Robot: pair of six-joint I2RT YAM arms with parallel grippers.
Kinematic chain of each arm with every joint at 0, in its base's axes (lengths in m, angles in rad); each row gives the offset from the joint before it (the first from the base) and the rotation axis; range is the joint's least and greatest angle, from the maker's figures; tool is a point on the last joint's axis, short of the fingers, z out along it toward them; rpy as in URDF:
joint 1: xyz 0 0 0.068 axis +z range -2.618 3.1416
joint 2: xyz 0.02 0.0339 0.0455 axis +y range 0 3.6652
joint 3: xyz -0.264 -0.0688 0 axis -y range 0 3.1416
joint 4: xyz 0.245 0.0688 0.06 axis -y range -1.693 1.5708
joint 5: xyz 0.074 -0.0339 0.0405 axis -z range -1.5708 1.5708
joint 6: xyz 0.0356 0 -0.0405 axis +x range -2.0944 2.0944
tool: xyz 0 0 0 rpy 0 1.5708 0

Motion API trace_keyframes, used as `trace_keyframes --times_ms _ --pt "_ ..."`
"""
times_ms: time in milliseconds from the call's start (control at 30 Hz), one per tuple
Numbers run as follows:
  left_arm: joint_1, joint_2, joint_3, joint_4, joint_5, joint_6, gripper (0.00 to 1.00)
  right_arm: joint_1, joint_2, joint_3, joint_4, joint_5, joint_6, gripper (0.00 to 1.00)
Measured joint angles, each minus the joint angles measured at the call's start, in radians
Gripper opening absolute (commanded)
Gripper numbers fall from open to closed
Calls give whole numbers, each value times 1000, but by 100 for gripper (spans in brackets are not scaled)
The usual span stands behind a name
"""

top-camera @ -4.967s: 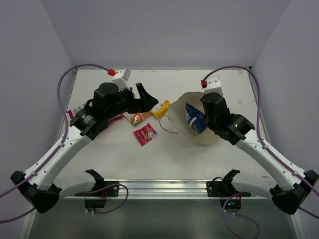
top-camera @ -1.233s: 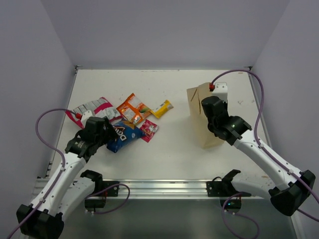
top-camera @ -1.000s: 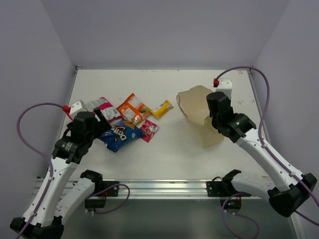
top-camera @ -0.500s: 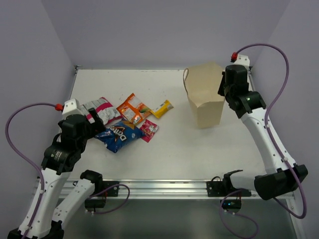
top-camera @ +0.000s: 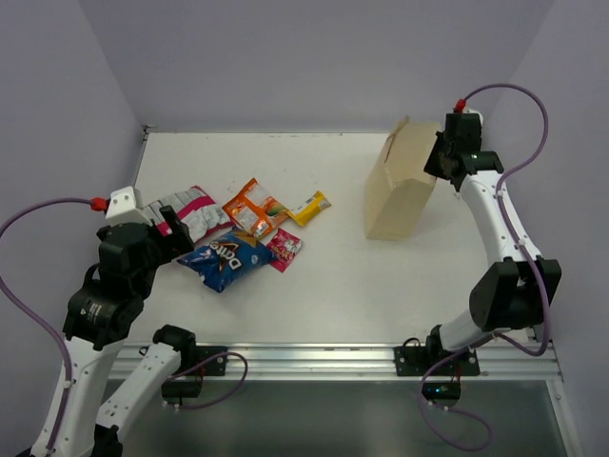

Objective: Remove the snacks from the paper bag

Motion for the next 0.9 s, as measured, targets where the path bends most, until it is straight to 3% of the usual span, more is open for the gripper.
trace_keyframes --times_ms 100,133,233,333,533,633,900 --pt "0 -3 5 -2 -1 8 100 -10 18 0 8 -28 3 21" --pt "0 -4 5 -3 -2 10 100 -13 17 0 6 -31 2 33" --pt "0 -4 11 -9 -4 18 100 -14 3 0 3 -37 -3 53" --pt "0 -4 29 -14 -5 28 100 -13 -34 0 -12 -48 -14 69" --pt "0 2 116 -24 -11 42 100 -14 -214 32 -84 -57 -48 93" --pt "0 8 178 -27 -16 59 100 -14 -366 76 -96 -59 -69 99" --pt "-40 39 369 -31 -26 115 100 -14 -832 119 -36 -61 -126 99"
